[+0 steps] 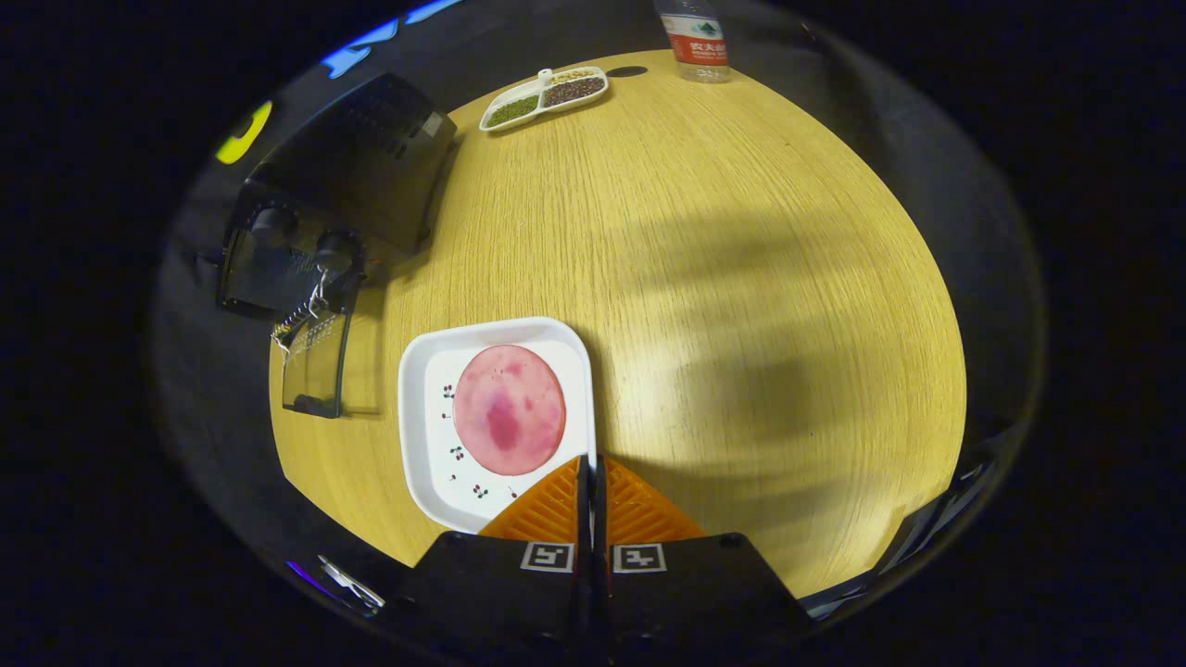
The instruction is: Open the toaster oven, put the food inside, and close the toaster oven door.
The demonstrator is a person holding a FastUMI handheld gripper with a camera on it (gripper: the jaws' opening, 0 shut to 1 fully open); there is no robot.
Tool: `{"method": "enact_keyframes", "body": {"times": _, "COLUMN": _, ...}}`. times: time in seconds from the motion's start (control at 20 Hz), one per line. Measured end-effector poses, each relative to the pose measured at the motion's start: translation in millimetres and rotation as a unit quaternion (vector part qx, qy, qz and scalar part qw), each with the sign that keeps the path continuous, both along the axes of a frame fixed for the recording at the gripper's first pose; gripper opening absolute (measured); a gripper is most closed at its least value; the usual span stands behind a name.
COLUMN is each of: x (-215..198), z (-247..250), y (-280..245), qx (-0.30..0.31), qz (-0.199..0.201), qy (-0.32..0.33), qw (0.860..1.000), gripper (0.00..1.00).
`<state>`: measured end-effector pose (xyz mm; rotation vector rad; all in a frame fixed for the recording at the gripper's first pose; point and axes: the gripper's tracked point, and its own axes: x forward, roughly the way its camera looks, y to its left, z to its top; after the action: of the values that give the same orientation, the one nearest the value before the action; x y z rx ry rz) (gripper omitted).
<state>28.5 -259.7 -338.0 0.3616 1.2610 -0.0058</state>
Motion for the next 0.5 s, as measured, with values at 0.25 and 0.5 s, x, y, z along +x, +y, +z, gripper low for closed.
{"method": "enact_keyframes", "body": {"times": 0.25, "x": -17.4, "z": 18.5, "y": 8.9, "qx": 0.041, "qz": -0.058, "qy": -0.027, "qw": 0.997, "gripper": 0.02}}
{"method": "enact_keyframes", "body": {"times": 0.5, "x": -42.1, "z": 40.1, "y": 26.1, "qx": 0.081, "qz": -0.127, "qy": -0.056, "qw": 0.987, "gripper": 0.02}}
